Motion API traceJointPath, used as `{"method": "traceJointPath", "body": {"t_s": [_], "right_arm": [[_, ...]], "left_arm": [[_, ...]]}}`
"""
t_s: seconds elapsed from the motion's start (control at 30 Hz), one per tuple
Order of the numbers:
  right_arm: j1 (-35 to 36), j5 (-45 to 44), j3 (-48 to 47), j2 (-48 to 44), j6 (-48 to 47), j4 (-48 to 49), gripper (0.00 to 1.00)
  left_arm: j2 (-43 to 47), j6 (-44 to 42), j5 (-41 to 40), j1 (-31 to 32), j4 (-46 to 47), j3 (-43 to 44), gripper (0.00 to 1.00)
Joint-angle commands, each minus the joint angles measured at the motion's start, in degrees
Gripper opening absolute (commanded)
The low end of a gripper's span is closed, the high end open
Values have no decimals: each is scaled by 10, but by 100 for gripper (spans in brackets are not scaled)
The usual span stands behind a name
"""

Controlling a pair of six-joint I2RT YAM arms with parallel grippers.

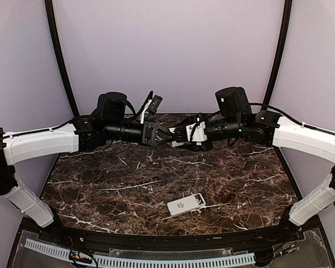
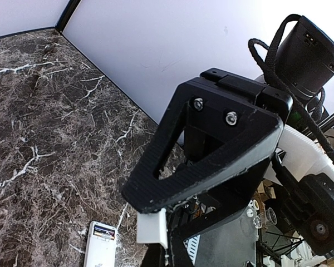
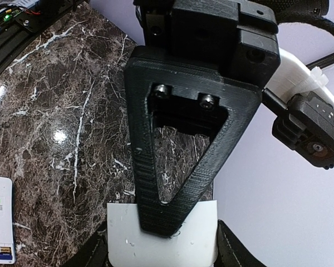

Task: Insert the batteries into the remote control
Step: Pass from the left arm to the right

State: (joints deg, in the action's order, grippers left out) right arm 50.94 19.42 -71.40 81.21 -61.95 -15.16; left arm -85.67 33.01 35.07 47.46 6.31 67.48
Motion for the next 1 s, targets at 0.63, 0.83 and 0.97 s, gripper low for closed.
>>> {"method": "traceJointPath", "body": {"t_s": [0.63, 0.83, 0.97], "right_arm": [[-51, 5, 72, -58, 73, -98, 39], [-90, 0, 137, -114, 115, -124, 39], [-103, -12, 168, -141, 126, -132, 39]], "left_arm": [[57, -160, -107, 2, -17, -84, 78], [20, -287, -215, 80, -43, -129, 84], [-37, -384, -244, 142, -38, -142, 88]]}}
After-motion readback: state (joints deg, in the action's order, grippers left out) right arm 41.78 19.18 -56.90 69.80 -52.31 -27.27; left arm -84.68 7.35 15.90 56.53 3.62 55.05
